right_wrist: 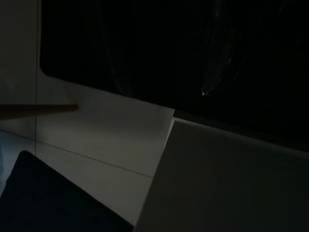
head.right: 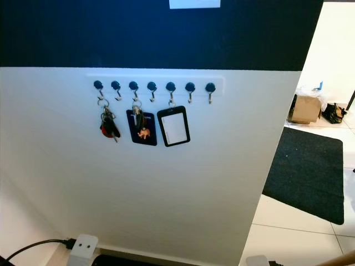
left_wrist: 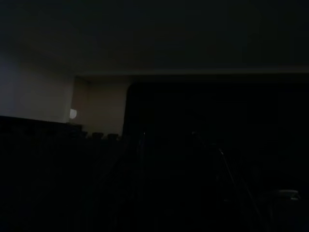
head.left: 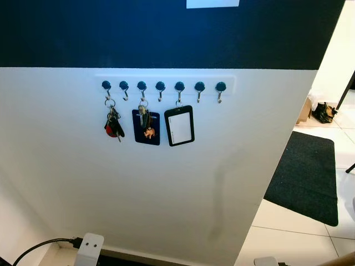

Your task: Hang keys on a hook

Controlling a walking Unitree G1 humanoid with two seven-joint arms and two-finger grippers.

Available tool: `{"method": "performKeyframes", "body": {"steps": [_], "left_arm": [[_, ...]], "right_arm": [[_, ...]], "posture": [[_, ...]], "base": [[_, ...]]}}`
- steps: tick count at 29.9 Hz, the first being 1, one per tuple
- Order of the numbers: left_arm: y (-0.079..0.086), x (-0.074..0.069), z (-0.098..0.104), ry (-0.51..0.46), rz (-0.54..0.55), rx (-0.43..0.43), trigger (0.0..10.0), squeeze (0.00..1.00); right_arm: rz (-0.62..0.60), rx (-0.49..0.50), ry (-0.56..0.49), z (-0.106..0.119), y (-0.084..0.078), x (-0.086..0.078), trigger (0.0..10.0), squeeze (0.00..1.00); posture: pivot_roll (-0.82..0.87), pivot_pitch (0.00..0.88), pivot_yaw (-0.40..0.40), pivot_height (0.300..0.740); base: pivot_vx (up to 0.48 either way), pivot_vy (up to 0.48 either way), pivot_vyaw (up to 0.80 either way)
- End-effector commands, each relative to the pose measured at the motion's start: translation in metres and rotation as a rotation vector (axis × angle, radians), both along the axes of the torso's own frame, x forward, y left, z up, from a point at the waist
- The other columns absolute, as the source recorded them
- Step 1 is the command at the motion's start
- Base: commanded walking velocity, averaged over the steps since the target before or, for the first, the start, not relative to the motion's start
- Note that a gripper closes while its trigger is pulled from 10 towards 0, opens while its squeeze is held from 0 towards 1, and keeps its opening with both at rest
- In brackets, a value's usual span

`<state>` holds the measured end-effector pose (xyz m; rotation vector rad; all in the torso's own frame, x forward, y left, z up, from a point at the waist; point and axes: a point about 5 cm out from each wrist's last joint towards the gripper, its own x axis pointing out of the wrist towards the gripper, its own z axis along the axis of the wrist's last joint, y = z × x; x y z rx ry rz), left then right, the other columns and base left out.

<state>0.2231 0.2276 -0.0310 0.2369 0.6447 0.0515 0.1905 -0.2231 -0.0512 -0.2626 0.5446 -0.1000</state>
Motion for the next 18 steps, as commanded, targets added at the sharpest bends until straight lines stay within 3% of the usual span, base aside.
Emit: {"method": "performKeyframes", "body": {"steps": [1, 12, 18], "left_arm": [[-0.0040, -0.0050, -0.0061, 0.014, 0.004, -0.014, 10.0, 0.00], [-0.0088, -0.0052, -0.0084, 0.009, -0.011, -0.020, 10.0, 0.00], [-0.0136, -0.0032, -0.0097, 0.010, -0.025, -0.021, 10.0, 0.00]], "right_arm": [[0.000, 0.001, 0.010, -0.0029, 0.0004, -0.0037, 10.0, 0.00], [0.018, -0.010, 0.023, -0.0047, -0.0014, -0.0065, 10.0, 0.00], [0.011, -0.006, 0.026, -0.0062, -0.0027, -0.0101, 10.0, 0.00]], "posture": [[-0.01, 0.095, 0.069, 0.740], [-0.03, 0.087, 0.068, 0.740], [-0.03, 0.083, 0.065, 0.740]], "base": [[0.000, 0.000, 0.00], [0.000, 0.000, 0.00], [0.000, 0.000, -0.69]]}}
